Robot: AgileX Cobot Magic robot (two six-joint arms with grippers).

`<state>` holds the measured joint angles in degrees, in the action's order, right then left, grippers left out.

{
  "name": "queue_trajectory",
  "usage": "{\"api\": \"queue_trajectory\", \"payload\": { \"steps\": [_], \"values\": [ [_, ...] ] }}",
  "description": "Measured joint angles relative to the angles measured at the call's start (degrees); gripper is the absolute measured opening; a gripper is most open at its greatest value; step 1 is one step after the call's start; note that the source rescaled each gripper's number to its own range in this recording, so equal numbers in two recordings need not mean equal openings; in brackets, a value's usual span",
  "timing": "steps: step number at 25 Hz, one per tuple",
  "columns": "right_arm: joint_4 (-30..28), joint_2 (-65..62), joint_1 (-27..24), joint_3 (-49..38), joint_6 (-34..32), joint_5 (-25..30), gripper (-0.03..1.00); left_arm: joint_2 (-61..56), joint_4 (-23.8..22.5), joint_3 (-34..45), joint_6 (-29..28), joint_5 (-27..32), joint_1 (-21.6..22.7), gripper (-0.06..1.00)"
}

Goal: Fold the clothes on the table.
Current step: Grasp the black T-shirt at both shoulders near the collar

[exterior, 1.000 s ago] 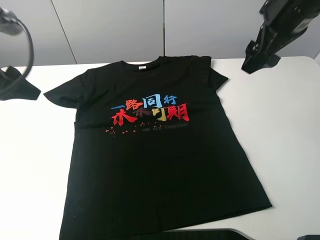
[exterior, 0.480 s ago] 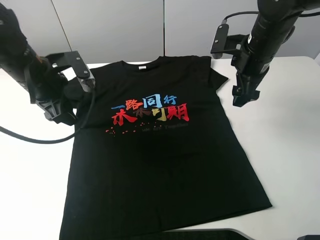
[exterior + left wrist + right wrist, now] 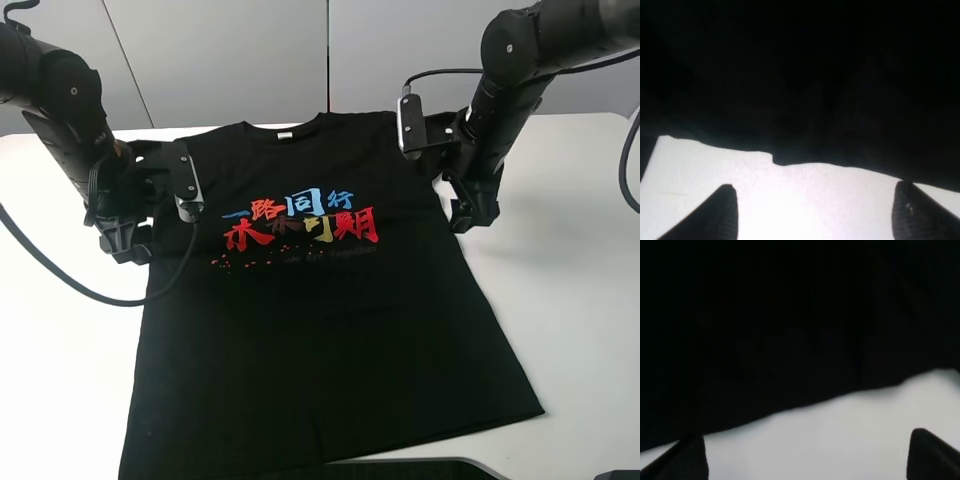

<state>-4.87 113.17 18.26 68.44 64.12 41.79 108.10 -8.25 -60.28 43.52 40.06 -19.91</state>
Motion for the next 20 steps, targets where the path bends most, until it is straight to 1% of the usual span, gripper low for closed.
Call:
{"api": "queue_trajectory", "payload": {
  "steps": [3,6,11,18,20],
  "values": [
    [0.23,0.46,0.00,0.00,2.35,-2.32,0.86,0.58,-0.23,-0.10,0.00,-0.86,0.00,0.82],
    [1.80,0.54,0.00,0.04,4.45,-3.45,0.86,1.62,-0.82,-0.22,0.00,-1.02,0.00,0.82],
    [5.82,2.14,0.00,1.70,7.43,-3.83,0.86,2.90,-1.07,-0.36,0.00,-1.11,0.00,0.82],
    [8.58,5.94,1.32,4.10,9.13,-3.83,0.84,2.94,-1.07,-0.49,0.13,-1.15,0.00,0.82],
    [8.59,7.50,1.47,4.60,9.26,-3.83,0.83,2.94,-1.07,-0.49,0.13,-1.50,0.00,0.82]
  ]
}}
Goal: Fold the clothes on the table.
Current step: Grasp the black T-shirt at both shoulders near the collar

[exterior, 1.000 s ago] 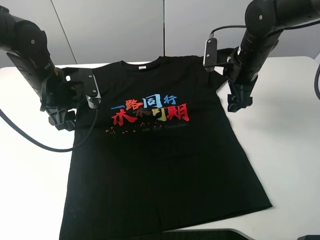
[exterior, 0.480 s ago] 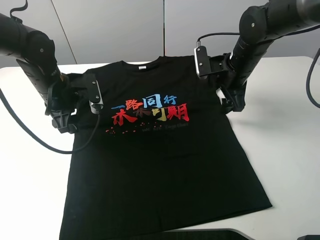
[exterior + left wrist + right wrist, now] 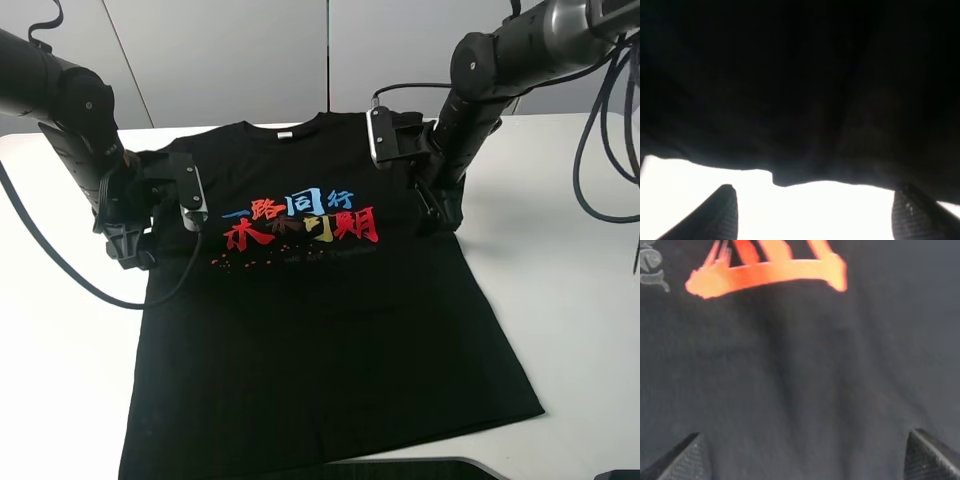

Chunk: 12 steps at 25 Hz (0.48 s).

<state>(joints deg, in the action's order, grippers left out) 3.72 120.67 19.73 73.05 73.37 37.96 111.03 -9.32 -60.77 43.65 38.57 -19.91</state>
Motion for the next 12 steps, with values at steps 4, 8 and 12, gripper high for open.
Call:
{"api": "queue_trajectory", "payload": {
  "steps": [4,8,12],
  "values": [
    [0.08,1.22,0.12,0.62,0.33,0.34,0.83,0.00,0.00,0.00,0.00,-0.49,0.00,0.82],
    [0.08,1.74,0.12,0.99,0.42,0.61,0.83,0.63,0.00,0.00,0.00,-0.86,0.00,0.82],
    [-0.02,1.83,0.12,0.99,0.54,1.01,0.79,1.86,0.00,-0.04,0.00,-1.08,0.00,0.82]
  ]
}}
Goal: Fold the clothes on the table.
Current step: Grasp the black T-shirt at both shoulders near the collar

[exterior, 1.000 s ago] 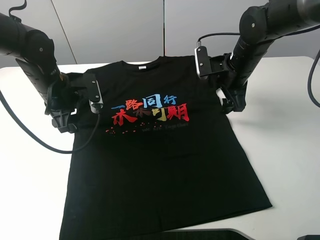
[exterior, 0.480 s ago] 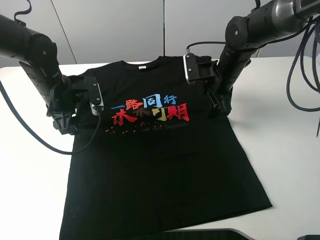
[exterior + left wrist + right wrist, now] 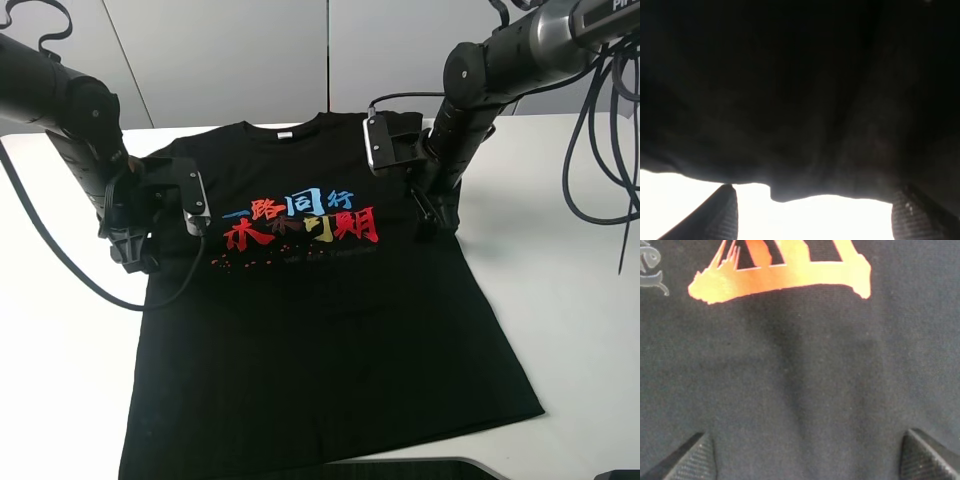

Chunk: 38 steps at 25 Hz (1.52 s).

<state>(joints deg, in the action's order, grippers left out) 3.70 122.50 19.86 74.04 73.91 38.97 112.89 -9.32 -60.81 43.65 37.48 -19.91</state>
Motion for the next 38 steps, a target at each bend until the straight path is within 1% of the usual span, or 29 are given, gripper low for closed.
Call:
{"api": "queue_trajectory", "payload": {
  "steps": [2,11,16,22,27,30,35,38],
  "values": [
    [-0.09,0.00,0.00,0.00,0.00,0.11,0.78,0.65,0.00,0.00,0.00,0.00,0.00,0.82],
    [-1.54,0.00,-0.52,0.00,-0.55,0.81,0.77,2.63,0.10,-0.36,0.34,0.00,0.00,0.82],
    [-1.65,0.04,-0.52,0.00,-0.67,1.30,0.73,2.63,0.10,-0.41,1.25,0.00,0.00,0.82],
    [-1.77,0.04,-0.52,0.00,-1.17,1.33,0.73,2.63,0.00,-0.41,1.45,0.00,0.00,0.82],
    [-1.87,0.13,-0.52,0.00,-1.27,1.33,0.73,2.63,-1.24,-0.41,1.76,-0.20,-0.09,0.82],
    [-1.87,0.13,-0.52,0.00,-1.27,1.33,0.73,2.63,-3.40,-0.41,2.35,-0.55,-0.22,0.82],
    [-1.98,0.13,-0.52,0.00,-1.27,1.43,0.73,2.63,-7.00,-0.50,2.81,-0.83,-1.88,0.82],
    [-1.98,0.13,-0.52,0.00,-1.27,1.43,0.73,2.90,-7.91,-1.58,2.81,-1.66,-3.61,0.82]
  ]
}}
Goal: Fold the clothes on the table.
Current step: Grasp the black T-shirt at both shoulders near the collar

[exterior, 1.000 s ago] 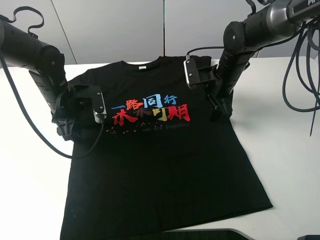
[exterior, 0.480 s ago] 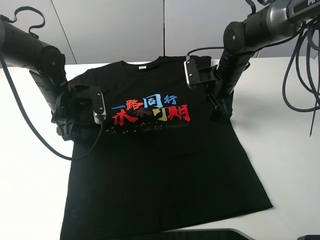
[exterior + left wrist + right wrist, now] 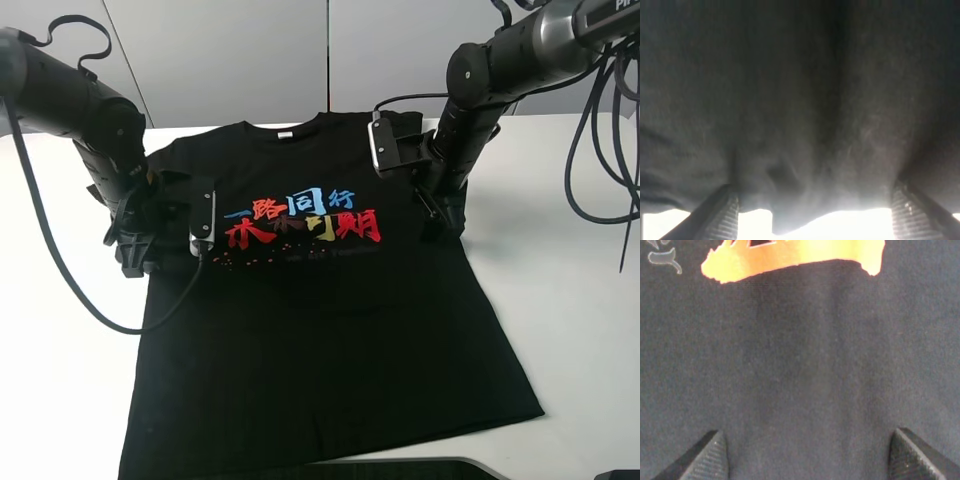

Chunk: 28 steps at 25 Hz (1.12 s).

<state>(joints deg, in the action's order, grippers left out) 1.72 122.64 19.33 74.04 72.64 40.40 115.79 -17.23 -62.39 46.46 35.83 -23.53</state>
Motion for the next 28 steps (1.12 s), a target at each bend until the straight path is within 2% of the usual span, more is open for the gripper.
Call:
{"api": "queue_trajectory", "payload": {
  "steps": [6,25,27,28],
  "values": [
    [-0.21,0.00,0.00,0.04,-0.62,0.00,0.72,0.36,-0.11,-1.95,0.08,-1.66,-2.53,0.82],
    [-0.65,0.00,-0.04,0.04,-1.30,0.00,0.72,2.33,-0.58,-2.74,0.12,0.89,-2.56,0.81],
    [-0.65,0.00,-0.04,0.04,-1.30,0.00,0.72,2.47,-0.46,-2.86,0.12,1.53,-2.56,0.77],
    [-0.65,0.00,-0.04,0.04,-1.30,0.00,0.72,2.57,-0.24,-2.86,0.12,2.01,-2.66,0.71]
  ]
}}
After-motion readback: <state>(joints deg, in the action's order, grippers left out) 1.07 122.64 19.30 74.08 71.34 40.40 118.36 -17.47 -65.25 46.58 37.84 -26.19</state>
